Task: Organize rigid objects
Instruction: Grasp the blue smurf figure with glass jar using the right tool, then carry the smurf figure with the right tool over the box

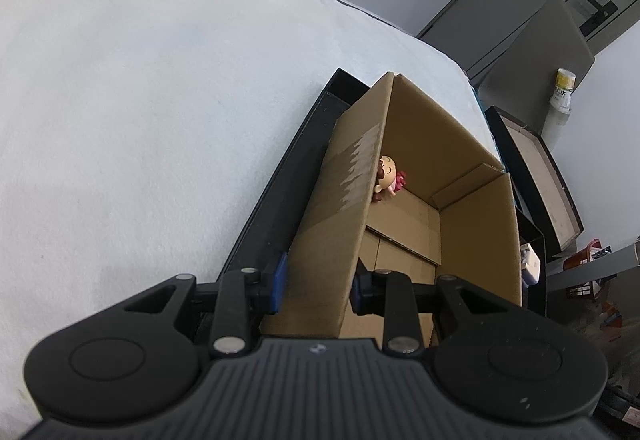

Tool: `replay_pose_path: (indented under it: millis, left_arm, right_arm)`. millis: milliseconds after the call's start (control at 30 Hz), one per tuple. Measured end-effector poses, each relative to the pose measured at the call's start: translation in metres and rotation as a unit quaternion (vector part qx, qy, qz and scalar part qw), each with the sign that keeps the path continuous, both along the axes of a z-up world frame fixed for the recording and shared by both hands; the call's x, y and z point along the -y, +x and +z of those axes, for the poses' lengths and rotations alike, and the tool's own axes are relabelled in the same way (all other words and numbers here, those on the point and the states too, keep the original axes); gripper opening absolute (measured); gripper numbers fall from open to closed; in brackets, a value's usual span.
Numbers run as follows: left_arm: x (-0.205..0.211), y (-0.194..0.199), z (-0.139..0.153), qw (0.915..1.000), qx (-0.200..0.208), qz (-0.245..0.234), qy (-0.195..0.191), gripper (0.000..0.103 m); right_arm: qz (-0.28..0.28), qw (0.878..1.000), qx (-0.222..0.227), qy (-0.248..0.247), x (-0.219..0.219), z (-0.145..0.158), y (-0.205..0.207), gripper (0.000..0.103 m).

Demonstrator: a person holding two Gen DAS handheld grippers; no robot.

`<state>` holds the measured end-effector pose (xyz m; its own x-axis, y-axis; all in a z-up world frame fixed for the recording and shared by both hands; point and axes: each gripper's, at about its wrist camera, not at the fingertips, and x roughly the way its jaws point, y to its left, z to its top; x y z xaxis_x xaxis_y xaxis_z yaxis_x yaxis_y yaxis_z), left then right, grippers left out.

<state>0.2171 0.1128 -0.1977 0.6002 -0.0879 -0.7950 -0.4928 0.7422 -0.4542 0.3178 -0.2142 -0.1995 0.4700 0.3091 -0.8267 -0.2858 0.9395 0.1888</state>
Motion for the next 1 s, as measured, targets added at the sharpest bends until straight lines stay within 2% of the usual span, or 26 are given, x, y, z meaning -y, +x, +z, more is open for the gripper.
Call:
replay_pose_path:
  millis: [200, 1000]
  left_arm:
    - [-0.001, -0.005, 0.004, 0.9999, 0.007, 0.005, -0.007, 0.03]
    - [0.003, -0.01, 0.01, 0.9995, 0.021, -0.01, 0.022, 0.023]
  right_arm:
    - [0.008, 1.0, 0.007, -0.01, -0.004, 0.016, 0.0, 0.033]
    - [0.067, 0.996, 0.043, -0.033, -0.049, 0.067, 0.013, 0.033]
